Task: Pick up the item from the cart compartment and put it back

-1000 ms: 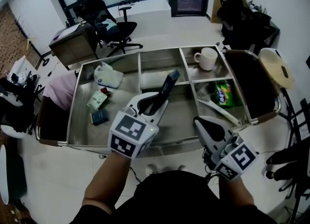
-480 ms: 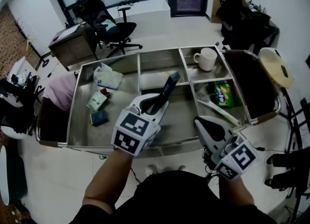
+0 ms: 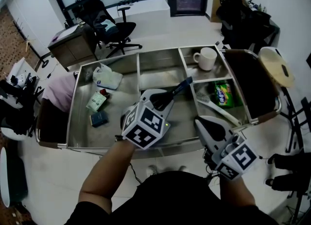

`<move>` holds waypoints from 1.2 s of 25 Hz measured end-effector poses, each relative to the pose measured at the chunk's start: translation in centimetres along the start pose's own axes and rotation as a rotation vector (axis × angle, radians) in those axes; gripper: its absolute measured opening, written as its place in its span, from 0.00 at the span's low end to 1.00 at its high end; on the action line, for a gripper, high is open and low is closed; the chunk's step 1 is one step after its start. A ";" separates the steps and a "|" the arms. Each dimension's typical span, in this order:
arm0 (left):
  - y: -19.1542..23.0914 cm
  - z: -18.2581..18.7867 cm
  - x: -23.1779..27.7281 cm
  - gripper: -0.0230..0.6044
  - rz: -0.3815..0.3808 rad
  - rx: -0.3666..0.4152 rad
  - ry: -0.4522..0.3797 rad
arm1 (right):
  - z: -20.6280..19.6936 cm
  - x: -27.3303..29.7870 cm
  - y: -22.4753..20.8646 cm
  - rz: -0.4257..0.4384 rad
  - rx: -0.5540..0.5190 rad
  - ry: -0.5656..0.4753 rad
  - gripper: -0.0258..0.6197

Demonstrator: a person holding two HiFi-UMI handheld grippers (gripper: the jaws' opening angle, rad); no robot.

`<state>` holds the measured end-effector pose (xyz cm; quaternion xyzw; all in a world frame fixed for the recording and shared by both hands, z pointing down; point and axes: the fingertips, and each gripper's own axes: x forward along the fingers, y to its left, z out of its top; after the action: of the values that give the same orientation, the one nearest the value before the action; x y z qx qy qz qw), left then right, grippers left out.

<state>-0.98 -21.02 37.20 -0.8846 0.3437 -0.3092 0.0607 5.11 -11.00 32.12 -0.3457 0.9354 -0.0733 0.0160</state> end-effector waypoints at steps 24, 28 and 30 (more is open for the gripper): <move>1.4 -0.6 -0.2 0.33 0.020 -0.073 -0.020 | 0.1 -0.1 -0.5 -0.014 0.001 -0.003 0.06; 1.4 -0.9 -0.2 0.33 0.013 -0.081 -0.018 | -0.1 0.0 -0.3 -0.011 0.004 0.000 0.06; 1.3 -0.9 -0.2 0.33 0.009 -0.083 -0.019 | -0.2 0.0 -0.3 -0.012 0.005 0.005 0.06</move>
<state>-2.36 -21.76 37.36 -0.8878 0.3595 -0.2858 0.0287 5.26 -11.18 32.32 -0.3511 0.9331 -0.0768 0.0141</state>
